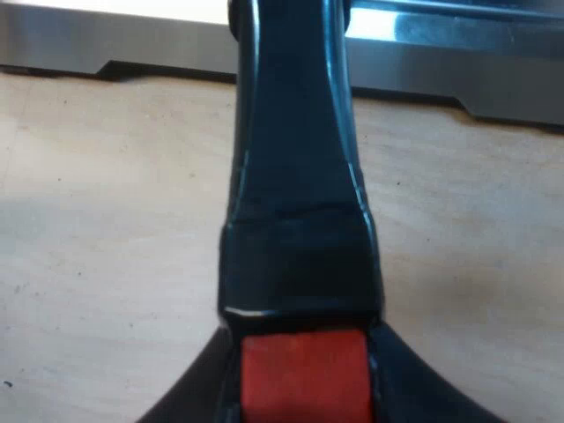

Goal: Grind coffee beans and then tamp

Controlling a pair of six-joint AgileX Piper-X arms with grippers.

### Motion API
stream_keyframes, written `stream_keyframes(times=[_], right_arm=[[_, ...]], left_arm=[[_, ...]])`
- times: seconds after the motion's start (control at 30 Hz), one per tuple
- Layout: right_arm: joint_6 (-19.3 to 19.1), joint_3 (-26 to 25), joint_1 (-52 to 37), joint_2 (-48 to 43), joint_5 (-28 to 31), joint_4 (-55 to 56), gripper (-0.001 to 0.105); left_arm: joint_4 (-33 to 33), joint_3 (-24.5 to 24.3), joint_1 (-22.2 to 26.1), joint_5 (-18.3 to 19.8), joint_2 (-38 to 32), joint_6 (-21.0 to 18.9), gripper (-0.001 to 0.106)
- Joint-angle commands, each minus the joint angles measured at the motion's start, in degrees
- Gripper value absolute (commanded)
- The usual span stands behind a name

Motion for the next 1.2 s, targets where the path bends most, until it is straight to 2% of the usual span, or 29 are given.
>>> stream_keyframes(times=[0.03,0.37,0.5,0.77,0.93,1.0,1.07,1.17,1.2], right_arm=[[-0.17,-0.84,0.18,-2.33,4.27,0.66,0.000],[-0.41,6.53,3.84,-11.53,4.76,0.73,0.000],[-0.41,8.68,7.38,-14.21,7.61,0.73,0.000],[-0.41,11.12,12.97,-15.97,11.21,0.44,0.000],[-1.39,14.52,14.11,-15.97,10.94,-4.20,0.000],[-2.33,16.25,14.11,-15.97,9.09,-7.55,0.000],[-6.96,18.55,14.11,-15.97,6.14,-12.52,0.000],[-10.82,21.17,14.11,-15.97,4.83,-17.73,0.000],[-10.98,21.45,14.11,-15.97,4.69,-18.45,0.000]], left_arm=[[-0.61,-0.07,-0.23,0.42,-0.04,-0.07,0.060],[-0.61,-0.07,-0.23,0.42,-0.04,-0.07,0.060],[-0.61,-0.07,-0.23,0.42,-0.04,-0.07,0.060],[-0.61,-0.07,-0.23,0.42,-0.04,-0.07,0.060],[-0.61,-0.07,-0.23,0.42,-0.04,-0.07,0.060],[-0.61,-0.07,-0.23,0.42,-0.04,-0.07,0.060],[-0.61,-0.07,-0.23,0.42,-0.04,-0.07,0.060],[-0.61,-0.07,-0.23,0.42,-0.04,-0.07,0.060],[-0.61,-0.07,-0.23,0.42,-0.04,-0.07,0.060]])
